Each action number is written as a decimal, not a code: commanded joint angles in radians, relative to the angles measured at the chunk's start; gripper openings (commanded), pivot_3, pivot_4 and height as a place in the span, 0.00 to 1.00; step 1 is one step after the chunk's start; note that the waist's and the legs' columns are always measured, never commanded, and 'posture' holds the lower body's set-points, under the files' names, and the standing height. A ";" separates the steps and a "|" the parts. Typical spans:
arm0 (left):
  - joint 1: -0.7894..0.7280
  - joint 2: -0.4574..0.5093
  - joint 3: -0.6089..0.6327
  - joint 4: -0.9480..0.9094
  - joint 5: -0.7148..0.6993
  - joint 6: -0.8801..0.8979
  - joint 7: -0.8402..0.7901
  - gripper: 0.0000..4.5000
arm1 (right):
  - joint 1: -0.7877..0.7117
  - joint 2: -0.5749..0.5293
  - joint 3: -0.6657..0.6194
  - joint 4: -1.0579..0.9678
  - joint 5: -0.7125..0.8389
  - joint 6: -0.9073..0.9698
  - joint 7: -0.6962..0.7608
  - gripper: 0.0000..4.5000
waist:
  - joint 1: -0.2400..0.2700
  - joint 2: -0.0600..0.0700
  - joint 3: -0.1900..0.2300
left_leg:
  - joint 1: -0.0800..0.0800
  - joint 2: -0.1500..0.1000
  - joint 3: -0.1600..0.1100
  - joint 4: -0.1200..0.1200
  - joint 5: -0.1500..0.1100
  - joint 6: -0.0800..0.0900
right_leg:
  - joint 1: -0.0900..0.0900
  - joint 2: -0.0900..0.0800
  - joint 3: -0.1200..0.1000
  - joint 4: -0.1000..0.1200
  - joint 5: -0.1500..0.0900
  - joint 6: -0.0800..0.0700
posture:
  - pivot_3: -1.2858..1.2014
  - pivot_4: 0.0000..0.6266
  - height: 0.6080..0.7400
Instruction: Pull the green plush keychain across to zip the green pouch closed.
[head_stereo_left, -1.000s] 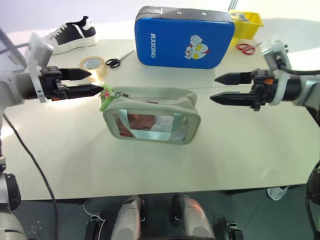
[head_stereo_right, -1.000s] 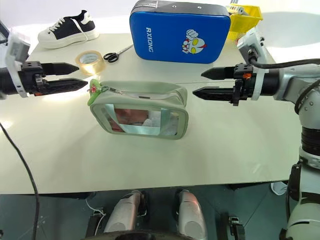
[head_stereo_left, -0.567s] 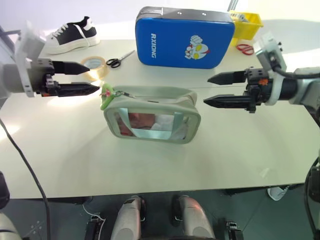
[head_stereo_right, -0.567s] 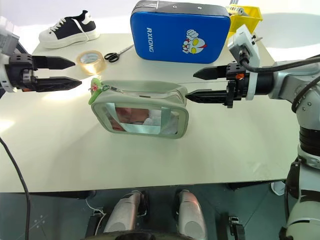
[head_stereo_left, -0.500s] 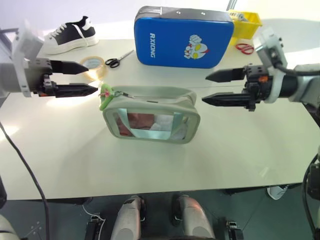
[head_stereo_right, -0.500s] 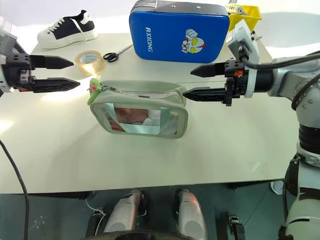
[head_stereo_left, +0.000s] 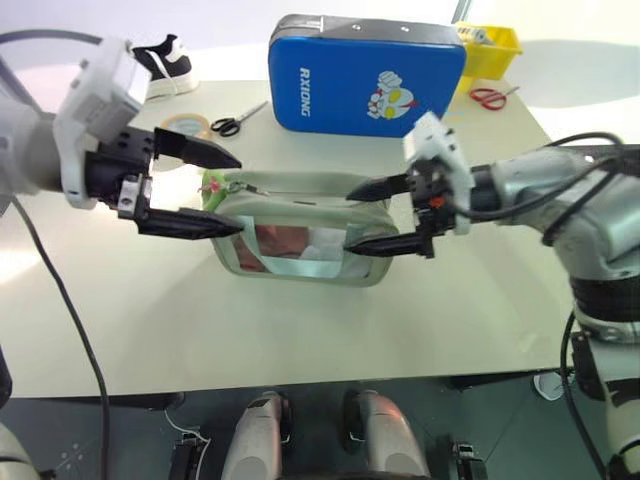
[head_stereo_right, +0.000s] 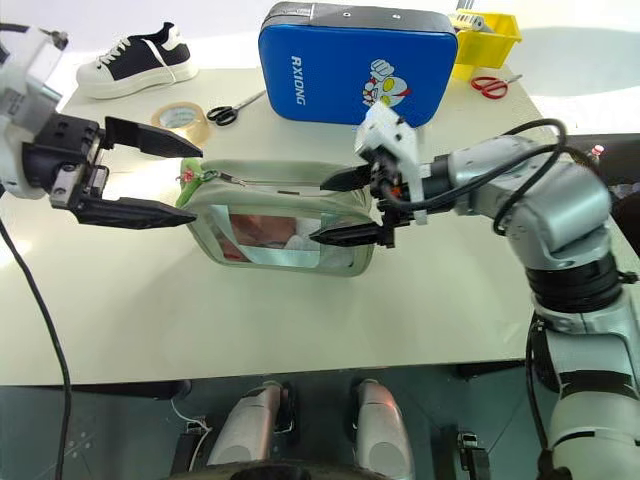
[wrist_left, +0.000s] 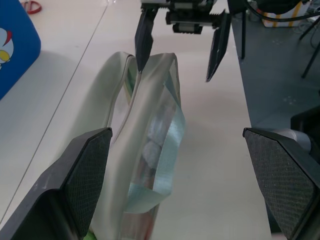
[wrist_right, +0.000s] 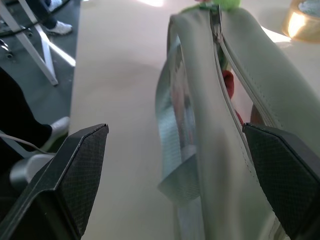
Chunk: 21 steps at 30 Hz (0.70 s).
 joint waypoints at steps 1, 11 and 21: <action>0.009 0.021 0.010 0.022 0.022 -0.029 0.002 1.00 | -0.012 0.013 0.014 0.013 -0.059 -0.065 -0.004 0.99 | 0.000 0.000 0.000 | 0.000 0.000 0.000 0.000 0.000 0.000 | 0.000 0.000 0.000 0.000 0.000 0.000 | 0.52 0.24 1.00; 0.010 0.021 0.003 0.082 0.077 -0.086 0.015 1.00 | -0.043 0.063 0.054 0.073 -0.159 -0.125 -0.013 0.13 | 0.001 0.000 0.000 | 0.001 0.000 0.000 0.000 0.000 0.000 | 0.002 0.000 0.000 0.000 0.000 0.001 | 0.52 0.24 1.00; -0.067 0.076 -0.005 0.318 0.234 -0.241 0.006 1.00 | -0.228 0.164 0.042 0.322 -0.328 -0.348 -0.069 0.01 | -0.003 0.000 0.000 | 0.002 0.000 0.000 0.002 0.000 0.000 | 0.001 0.001 0.000 0.004 0.000 0.000 | 0.52 0.24 1.00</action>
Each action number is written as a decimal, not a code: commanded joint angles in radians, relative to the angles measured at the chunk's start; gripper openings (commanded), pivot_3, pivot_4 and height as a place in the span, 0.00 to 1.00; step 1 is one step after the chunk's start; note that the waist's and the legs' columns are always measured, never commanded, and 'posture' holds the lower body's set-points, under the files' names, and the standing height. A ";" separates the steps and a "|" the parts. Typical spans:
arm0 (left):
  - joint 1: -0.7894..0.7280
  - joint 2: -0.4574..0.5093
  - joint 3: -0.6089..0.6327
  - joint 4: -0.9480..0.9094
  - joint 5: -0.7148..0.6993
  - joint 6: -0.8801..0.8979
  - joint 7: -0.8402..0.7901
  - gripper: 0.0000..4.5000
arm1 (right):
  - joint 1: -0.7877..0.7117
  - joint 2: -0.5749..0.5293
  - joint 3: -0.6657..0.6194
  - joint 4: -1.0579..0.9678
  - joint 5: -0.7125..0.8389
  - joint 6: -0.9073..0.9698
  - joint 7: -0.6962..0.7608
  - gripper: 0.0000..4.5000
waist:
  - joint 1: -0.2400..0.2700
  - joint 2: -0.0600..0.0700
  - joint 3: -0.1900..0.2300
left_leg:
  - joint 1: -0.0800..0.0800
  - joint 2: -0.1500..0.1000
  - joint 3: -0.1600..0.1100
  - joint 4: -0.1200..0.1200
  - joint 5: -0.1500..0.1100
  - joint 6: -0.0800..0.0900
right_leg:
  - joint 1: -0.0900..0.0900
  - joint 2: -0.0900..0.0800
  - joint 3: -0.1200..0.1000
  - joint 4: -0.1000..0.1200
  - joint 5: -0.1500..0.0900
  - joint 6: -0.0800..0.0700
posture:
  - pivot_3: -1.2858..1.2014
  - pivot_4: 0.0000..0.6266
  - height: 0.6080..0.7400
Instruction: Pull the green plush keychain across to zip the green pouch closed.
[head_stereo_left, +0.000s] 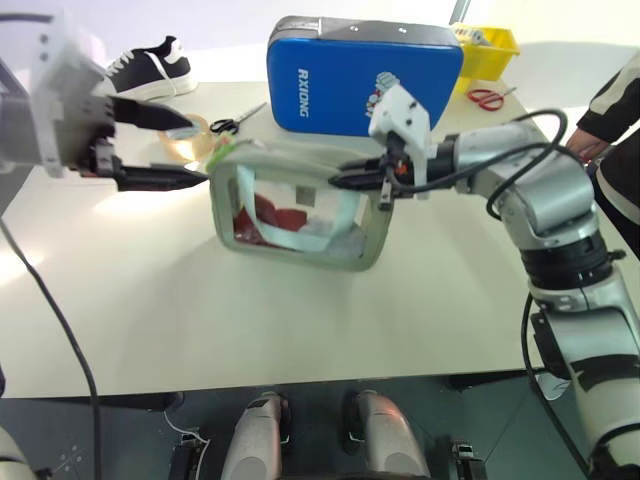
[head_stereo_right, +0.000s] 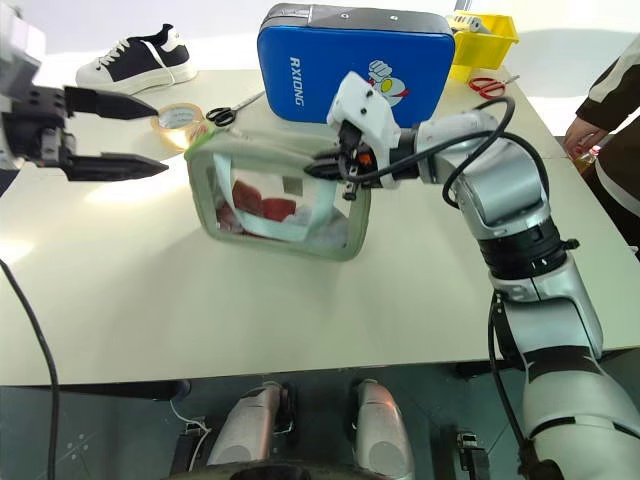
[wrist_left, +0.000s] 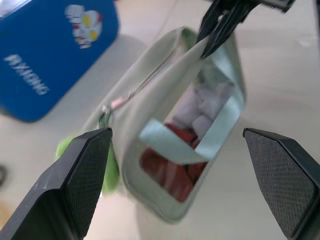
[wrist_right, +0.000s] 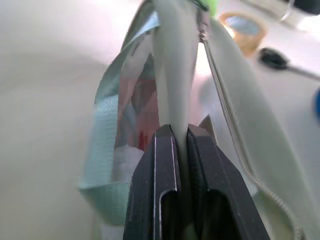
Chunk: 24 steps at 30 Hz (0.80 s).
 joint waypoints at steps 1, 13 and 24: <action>-0.033 0.025 0.018 0.029 0.032 -0.037 -0.014 1.00 | -0.061 0.023 -0.022 0.064 -0.062 -0.132 -0.008 0.01 | 0.001 0.000 0.000 | 0.000 0.000 0.000 0.000 0.000 0.000 | 0.000 0.000 0.000 0.000 0.000 0.000 | 0.52 0.24 1.00; -0.004 0.013 0.033 0.006 0.025 -0.024 -0.015 1.00 | 0.003 0.066 0.040 0.157 -0.184 -0.396 0.114 0.01 | 0.000 0.000 0.000 | -0.002 0.000 0.000 0.003 0.000 0.000 | 0.000 0.000 0.000 0.002 0.000 0.001 | 0.52 0.24 1.00; 0.034 0.006 0.050 -0.028 0.002 -0.004 0.001 1.00 | 0.038 0.026 0.021 0.154 -0.192 -0.390 0.214 0.35 | 0.002 0.000 0.000 | 0.000 0.000 -0.001 0.009 0.000 0.001 | 0.001 -0.001 0.001 0.009 -0.001 0.001 | 0.52 0.24 1.00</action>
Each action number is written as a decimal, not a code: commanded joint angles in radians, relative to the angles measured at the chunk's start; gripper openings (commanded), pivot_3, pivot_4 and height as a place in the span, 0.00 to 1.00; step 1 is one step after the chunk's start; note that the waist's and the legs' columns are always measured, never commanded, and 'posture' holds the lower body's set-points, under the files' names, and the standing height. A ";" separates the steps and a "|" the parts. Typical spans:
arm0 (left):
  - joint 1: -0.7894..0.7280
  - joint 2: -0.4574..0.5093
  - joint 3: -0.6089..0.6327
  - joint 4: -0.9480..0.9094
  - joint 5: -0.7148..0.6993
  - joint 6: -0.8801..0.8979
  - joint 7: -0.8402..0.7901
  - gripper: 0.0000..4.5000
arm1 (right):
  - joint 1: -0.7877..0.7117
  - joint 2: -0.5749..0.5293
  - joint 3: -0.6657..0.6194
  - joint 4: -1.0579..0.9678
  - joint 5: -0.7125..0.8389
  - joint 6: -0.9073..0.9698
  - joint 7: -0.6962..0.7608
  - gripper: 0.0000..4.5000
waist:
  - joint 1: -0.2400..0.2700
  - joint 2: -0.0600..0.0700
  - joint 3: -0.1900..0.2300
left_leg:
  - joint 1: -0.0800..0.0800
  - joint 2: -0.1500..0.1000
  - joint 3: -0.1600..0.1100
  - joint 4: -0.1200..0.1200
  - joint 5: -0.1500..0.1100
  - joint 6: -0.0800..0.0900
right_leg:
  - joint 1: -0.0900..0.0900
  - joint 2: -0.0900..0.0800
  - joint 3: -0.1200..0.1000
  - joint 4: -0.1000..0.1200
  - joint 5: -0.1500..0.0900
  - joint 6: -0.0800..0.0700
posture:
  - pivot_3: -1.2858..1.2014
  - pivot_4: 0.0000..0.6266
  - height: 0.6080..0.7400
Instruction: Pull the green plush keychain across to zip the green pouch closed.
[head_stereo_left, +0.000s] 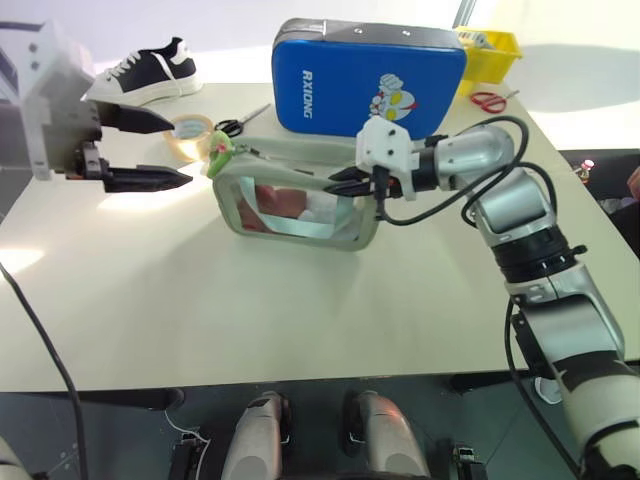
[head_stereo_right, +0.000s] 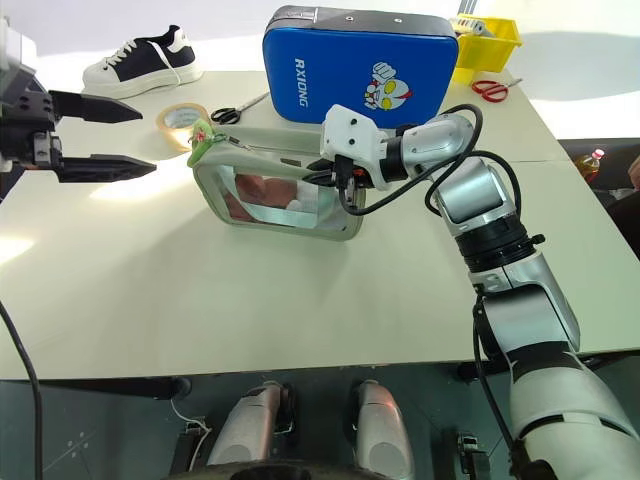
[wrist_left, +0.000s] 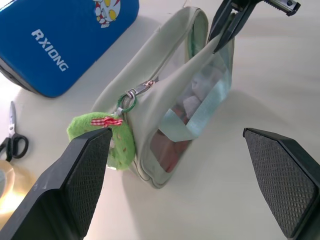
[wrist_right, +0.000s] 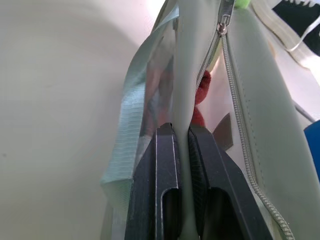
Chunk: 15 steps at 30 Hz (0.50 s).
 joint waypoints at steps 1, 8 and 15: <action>-0.007 0.008 0.043 -0.014 -0.009 -0.002 0.007 1.00 | -0.007 -0.024 -0.040 -0.051 0.014 0.032 0.020 0.44 | -0.001 0.000 0.000 | 0.000 0.000 0.000 0.000 0.000 0.000 | 0.000 0.000 0.000 0.000 0.000 0.000 | 0.52 0.24 1.00; 0.033 0.021 0.071 0.034 0.006 -0.020 0.024 1.00 | 0.001 -0.123 -0.131 -0.183 0.082 0.208 0.042 0.67 | 0.000 0.000 0.000 | 0.000 0.000 0.000 0.000 0.000 0.000 | 0.000 0.000 0.000 0.000 0.000 0.000 | 0.52 0.24 1.00; 0.036 -0.041 0.061 0.171 0.069 -0.105 0.082 1.00 | 0.151 -0.161 -0.148 -0.360 0.125 0.326 -0.002 0.67 | 0.002 0.000 0.000 | 0.001 0.000 0.000 0.000 0.000 0.000 | 0.000 -0.001 0.000 0.000 -0.001 -0.002 | 0.52 0.24 1.00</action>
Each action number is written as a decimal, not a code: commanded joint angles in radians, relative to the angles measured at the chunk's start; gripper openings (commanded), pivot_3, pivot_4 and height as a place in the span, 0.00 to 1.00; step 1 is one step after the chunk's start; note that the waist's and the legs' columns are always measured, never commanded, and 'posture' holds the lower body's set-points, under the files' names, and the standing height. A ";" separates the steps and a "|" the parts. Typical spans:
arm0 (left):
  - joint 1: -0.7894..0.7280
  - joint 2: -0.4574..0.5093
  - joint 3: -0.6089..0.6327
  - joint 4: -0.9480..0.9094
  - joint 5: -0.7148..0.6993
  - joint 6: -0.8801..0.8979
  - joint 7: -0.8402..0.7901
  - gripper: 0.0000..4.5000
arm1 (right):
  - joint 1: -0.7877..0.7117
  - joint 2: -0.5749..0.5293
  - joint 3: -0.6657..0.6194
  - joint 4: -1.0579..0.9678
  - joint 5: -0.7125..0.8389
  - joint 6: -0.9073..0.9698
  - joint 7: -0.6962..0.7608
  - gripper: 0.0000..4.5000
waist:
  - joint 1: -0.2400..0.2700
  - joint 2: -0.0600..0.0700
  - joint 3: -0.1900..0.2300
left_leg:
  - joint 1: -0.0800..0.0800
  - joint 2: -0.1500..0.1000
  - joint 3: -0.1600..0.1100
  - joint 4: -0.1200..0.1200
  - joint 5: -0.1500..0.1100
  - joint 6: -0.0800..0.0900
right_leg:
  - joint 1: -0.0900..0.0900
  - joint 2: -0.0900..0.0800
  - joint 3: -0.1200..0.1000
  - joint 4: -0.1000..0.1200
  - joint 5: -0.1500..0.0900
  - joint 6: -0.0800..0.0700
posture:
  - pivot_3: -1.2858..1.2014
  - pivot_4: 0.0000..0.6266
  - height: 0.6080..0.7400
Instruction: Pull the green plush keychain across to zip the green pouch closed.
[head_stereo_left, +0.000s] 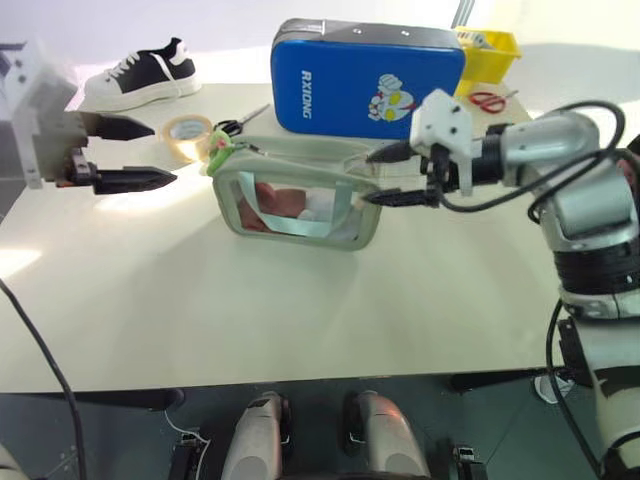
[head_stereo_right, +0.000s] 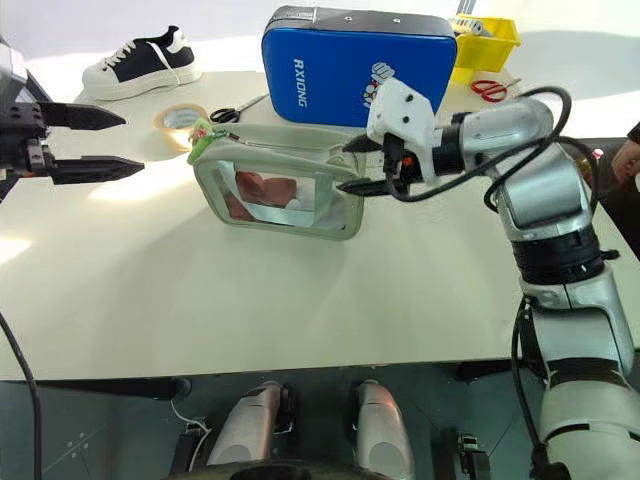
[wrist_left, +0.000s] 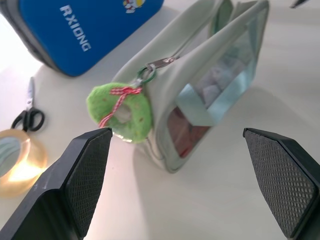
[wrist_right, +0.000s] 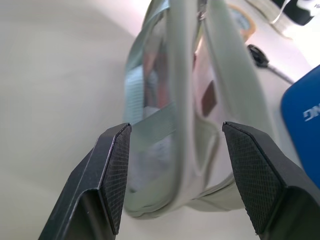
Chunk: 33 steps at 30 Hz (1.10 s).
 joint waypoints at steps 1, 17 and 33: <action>-0.043 -0.042 0.015 0.065 0.033 -0.047 0.046 1.00 | 0.054 0.020 -0.003 -0.059 0.015 0.019 -0.041 0.67 | 0.001 0.000 0.000 | 0.000 0.000 0.000 0.000 0.000 0.000 | 0.000 0.000 0.000 0.000 0.000 0.000 | 0.52 0.24 1.00; -0.199 -0.385 -0.016 0.428 0.185 -0.218 0.311 1.00 | 0.108 0.049 0.031 -0.047 -0.028 -0.017 -0.100 0.01 | -0.001 -0.001 -0.001 | 0.001 0.000 0.000 0.002 0.000 0.000 | 0.002 0.000 0.000 0.002 0.002 0.002 | 0.52 0.24 1.00; -0.260 -0.462 -0.038 0.603 0.242 -0.314 0.241 0.59 | 0.121 0.055 0.039 -0.088 -0.026 0.024 -0.123 0.00 | 0.000 -0.001 -0.001 | 0.001 0.000 0.000 0.003 0.000 0.001 | 0.002 0.000 0.000 0.001 0.002 0.002 | 0.52 0.24 1.00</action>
